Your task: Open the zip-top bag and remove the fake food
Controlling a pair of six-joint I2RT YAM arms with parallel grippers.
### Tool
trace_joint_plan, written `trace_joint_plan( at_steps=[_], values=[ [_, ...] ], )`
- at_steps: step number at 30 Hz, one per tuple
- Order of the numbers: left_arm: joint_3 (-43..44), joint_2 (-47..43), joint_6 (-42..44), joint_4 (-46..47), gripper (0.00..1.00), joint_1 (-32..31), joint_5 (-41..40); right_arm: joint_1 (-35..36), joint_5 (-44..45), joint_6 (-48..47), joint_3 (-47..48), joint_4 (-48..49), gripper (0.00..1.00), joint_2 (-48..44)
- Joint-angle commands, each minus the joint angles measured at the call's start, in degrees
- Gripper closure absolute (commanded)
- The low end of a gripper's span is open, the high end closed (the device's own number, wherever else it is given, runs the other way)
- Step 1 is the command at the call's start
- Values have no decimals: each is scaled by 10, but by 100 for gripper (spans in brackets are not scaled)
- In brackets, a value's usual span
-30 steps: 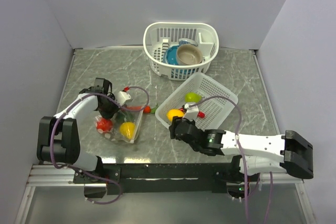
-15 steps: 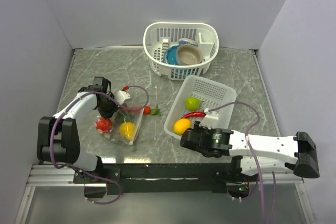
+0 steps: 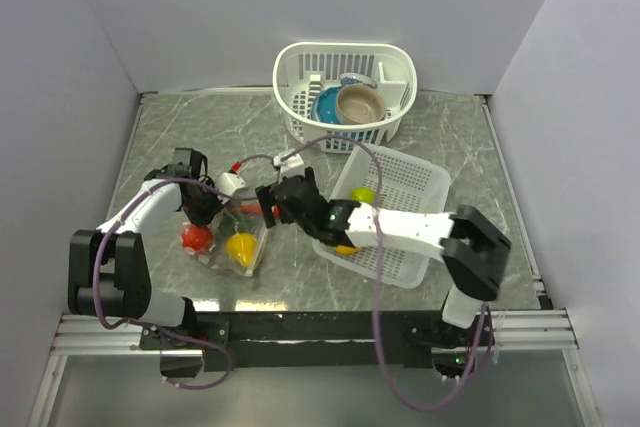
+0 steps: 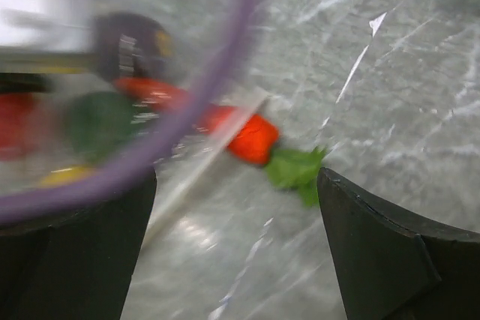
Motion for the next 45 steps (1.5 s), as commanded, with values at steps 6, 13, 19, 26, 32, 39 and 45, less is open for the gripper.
trace_joint_plan(
  at_steps=[6,13,19,26,32,39,45],
  values=[
    [-23,-7,22,18,99,7,21,-61,-200,-203,-117,281,4,18],
    [-14,12,20,24,99,8,23,-61,-280,-279,-79,245,5,84],
    [-16,17,23,28,99,8,11,-62,-270,-285,-58,242,7,129],
    [-18,17,24,30,99,10,10,-77,-283,-271,-66,259,18,146],
    [-12,23,22,26,99,10,14,-81,-295,-258,-59,260,43,152],
    [-2,14,16,14,99,10,21,-81,-320,-236,-30,213,69,177],
    [2,-15,10,8,99,11,19,-82,-313,-206,-32,118,89,113]
  ],
)
